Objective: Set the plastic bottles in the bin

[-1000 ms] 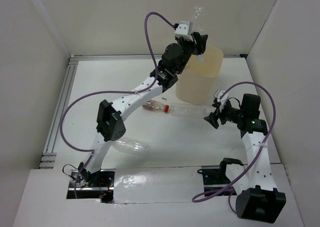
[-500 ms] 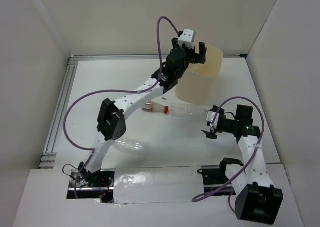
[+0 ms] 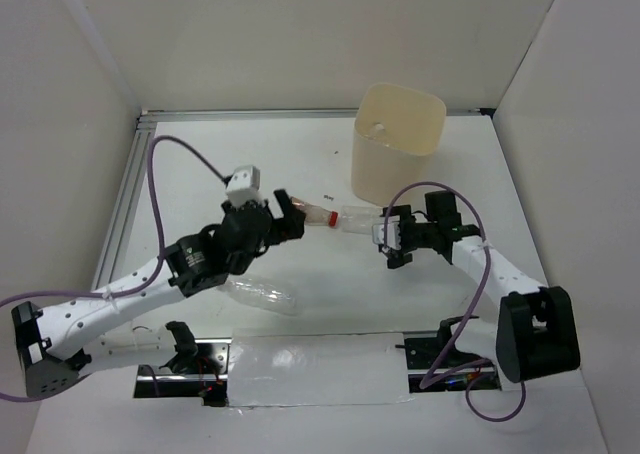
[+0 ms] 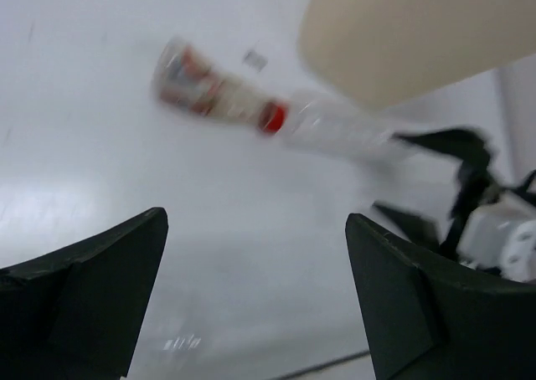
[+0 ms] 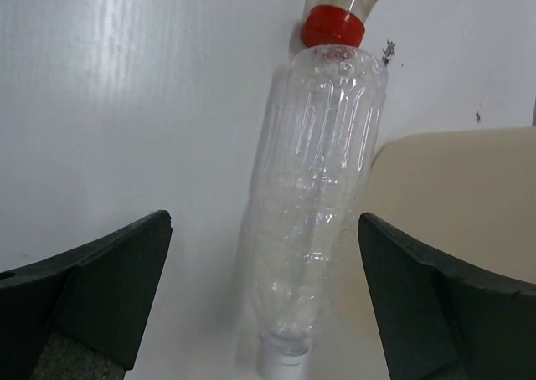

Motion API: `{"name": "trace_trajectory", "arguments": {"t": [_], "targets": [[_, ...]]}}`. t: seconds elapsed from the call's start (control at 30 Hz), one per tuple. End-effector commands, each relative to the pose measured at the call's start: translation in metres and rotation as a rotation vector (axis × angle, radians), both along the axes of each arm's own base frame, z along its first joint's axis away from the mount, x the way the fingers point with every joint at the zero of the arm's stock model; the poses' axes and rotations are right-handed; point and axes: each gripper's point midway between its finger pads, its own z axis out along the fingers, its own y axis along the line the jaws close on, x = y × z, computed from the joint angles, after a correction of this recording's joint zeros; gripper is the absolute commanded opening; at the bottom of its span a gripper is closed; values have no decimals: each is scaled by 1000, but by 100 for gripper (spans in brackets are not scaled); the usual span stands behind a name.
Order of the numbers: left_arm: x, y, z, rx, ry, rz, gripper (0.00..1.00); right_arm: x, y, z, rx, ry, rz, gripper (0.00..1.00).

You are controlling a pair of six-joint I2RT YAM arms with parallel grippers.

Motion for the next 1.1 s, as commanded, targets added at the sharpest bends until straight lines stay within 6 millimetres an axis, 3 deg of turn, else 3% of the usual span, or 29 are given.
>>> {"name": "trace_trajectory", "arguments": {"t": [0.0, 0.03, 0.07, 0.17, 0.3, 0.4, 0.43, 0.47, 0.6, 0.67, 0.7, 0.77, 0.87, 0.97, 1.03, 1.07], "targets": [[-45, 62, -85, -22, 299, 280, 100, 51, 5, 19, -91, -186, -78, 99], [-57, 64, -95, -104, 367, 327, 100, 55, 7, 17, -98, -189, -104, 99], [-70, 81, -116, -67, 427, 374, 100, 55, 15, 5, -115, -174, -102, 99], [-92, 89, -134, -137, 539, 447, 100, 72, 22, -5, -163, -179, -150, 99], [-105, 94, -149, -183, 621, 539, 100, 85, 24, -25, -227, -124, -203, 96], [-104, 96, -156, -223, 636, 599, 100, 86, 28, -37, -266, -62, -211, 85], [-102, 92, -157, -241, 631, 592, 100, 84, 27, -41, -279, -38, -207, 79], [-101, 91, -160, -259, 633, 605, 100, 79, 26, -45, -285, -14, -198, 64], [-96, 82, -170, -331, 637, 615, 100, 59, 24, -53, -320, 60, -142, 47], [-92, 76, -175, -352, 647, 608, 100, 38, 25, -54, -332, 113, -91, 35], [-91, 75, -174, -369, 657, 611, 100, 19, 21, -59, -357, 179, -51, 33], [-88, 73, -180, -341, 657, 612, 100, -7, 31, -51, -314, 226, 66, 30], [-87, 72, -183, -331, 659, 616, 100, -44, 47, -12, -194, 282, 183, 26], [-78, 68, -183, -341, 647, 612, 100, -59, 69, 49, -46, 251, 286, 25], [-77, 69, -189, -329, 665, 613, 100, -58, 81, 84, 40, 244, 280, 25], [-76, 67, -191, -325, 666, 615, 100, -50, 93, 123, 123, 190, 296, 25]]}}
